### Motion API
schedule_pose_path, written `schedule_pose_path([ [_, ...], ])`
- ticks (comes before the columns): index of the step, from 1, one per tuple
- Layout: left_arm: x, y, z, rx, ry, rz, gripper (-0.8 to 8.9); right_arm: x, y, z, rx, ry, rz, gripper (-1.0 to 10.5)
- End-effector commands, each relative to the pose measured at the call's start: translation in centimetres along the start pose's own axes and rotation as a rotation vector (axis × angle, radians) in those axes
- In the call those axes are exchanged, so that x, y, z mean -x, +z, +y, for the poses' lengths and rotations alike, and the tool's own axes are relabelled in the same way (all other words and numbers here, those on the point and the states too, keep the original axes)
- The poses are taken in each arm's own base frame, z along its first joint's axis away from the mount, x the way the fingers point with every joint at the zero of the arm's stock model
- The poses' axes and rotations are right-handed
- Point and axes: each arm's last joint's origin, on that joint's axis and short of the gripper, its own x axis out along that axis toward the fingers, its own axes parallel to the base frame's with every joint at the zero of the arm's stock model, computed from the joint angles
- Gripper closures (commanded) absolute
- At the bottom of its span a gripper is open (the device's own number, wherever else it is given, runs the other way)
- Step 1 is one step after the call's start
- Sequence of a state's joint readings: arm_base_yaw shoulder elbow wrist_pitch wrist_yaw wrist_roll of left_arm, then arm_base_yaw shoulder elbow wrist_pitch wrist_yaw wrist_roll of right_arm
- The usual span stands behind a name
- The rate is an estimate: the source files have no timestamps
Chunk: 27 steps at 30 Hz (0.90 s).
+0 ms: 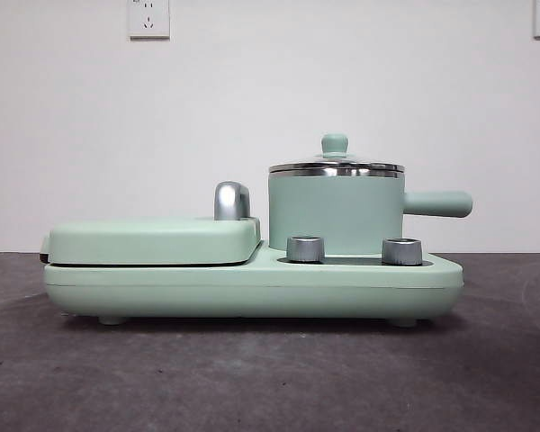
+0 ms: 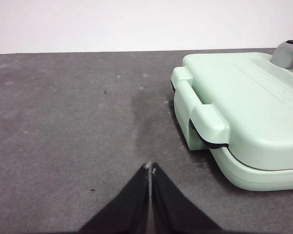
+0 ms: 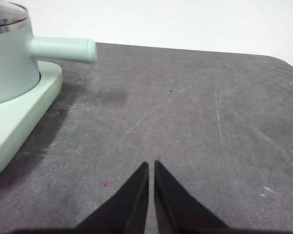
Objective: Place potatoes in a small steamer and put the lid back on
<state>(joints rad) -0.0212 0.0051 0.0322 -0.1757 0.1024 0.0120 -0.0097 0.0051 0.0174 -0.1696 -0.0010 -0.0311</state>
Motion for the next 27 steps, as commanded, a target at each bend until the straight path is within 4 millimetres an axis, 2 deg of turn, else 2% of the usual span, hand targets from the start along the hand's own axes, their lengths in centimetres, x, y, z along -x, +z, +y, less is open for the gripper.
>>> schedule_pose_path([
  [1, -0.17, -0.66, 0.01, -0.011, 0.001, 0.024, 8.09, -0.04, -0.20, -0.01, 0.010, -0.002, 0.007, 9.3],
  [27, -0.17, -0.66, 0.01, -0.011, 0.001, 0.024, 8.09, -0.04, -0.16, -0.01, 0.010, -0.002, 0.003, 9.3],
])
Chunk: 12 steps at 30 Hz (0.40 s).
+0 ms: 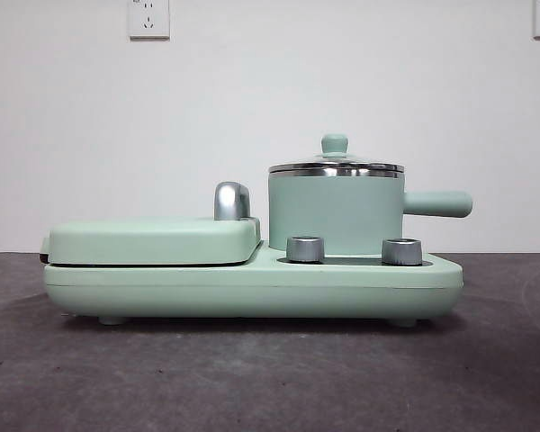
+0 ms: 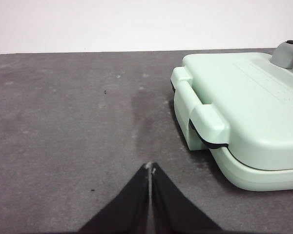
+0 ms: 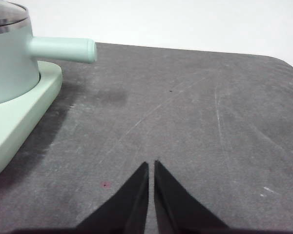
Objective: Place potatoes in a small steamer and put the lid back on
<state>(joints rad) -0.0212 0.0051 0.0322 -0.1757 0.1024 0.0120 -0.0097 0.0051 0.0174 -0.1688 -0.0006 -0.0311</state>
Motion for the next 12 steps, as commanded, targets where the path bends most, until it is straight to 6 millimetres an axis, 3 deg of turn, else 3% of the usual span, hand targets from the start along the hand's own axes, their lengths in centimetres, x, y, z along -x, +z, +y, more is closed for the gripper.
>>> schedule_pose_path([
  [1, -0.17, -0.67, 0.01, -0.011, 0.001, 0.024, 8.09, -0.04, -0.21, -0.01, 0.010, -0.001, 0.008, 9.3],
  [12, -0.17, -0.66, 0.01, -0.011, 0.001, 0.024, 8.09, -0.04, -0.12, -0.01, 0.010, -0.002, -0.001, 9.3],
])
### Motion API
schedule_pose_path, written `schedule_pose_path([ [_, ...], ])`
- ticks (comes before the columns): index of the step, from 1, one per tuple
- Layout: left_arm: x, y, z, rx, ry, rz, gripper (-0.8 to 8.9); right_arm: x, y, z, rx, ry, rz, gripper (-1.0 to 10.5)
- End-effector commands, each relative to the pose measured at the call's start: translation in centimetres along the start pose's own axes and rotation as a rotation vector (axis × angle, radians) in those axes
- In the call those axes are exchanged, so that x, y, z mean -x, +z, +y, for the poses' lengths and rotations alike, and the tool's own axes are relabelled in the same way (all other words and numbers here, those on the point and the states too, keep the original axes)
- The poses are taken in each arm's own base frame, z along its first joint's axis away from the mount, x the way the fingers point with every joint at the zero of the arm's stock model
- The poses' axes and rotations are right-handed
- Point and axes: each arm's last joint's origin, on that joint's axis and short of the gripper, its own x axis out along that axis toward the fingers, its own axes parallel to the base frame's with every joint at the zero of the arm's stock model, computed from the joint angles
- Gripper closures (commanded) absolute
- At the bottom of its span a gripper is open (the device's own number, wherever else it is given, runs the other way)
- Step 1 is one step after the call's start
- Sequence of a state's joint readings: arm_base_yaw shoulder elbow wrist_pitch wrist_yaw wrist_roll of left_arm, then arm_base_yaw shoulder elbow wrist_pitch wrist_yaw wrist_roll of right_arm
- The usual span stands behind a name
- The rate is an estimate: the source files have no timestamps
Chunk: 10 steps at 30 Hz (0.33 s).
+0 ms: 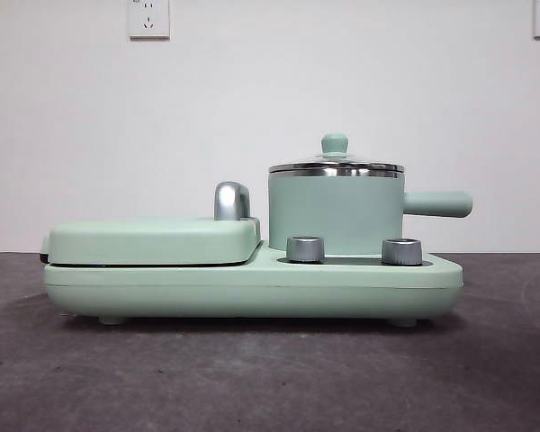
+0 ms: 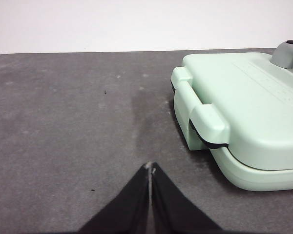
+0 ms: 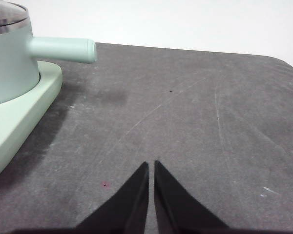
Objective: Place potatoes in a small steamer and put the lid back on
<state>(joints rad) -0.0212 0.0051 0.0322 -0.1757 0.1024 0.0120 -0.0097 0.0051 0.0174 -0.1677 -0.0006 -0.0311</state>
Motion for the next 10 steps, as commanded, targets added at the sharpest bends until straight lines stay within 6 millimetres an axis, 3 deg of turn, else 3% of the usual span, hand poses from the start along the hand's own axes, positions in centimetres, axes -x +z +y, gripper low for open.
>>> schedule_pose_path([
  [1, -0.17, -0.67, 0.01, -0.011, 0.001, 0.024, 8.09, -0.04, -0.17, -0.01, 0.010, -0.001, 0.005, 9.3],
  [10, -0.17, -0.66, 0.01, -0.011, 0.001, 0.024, 8.09, -0.04, -0.08, -0.01, 0.010, -0.002, -0.005, 9.3],
])
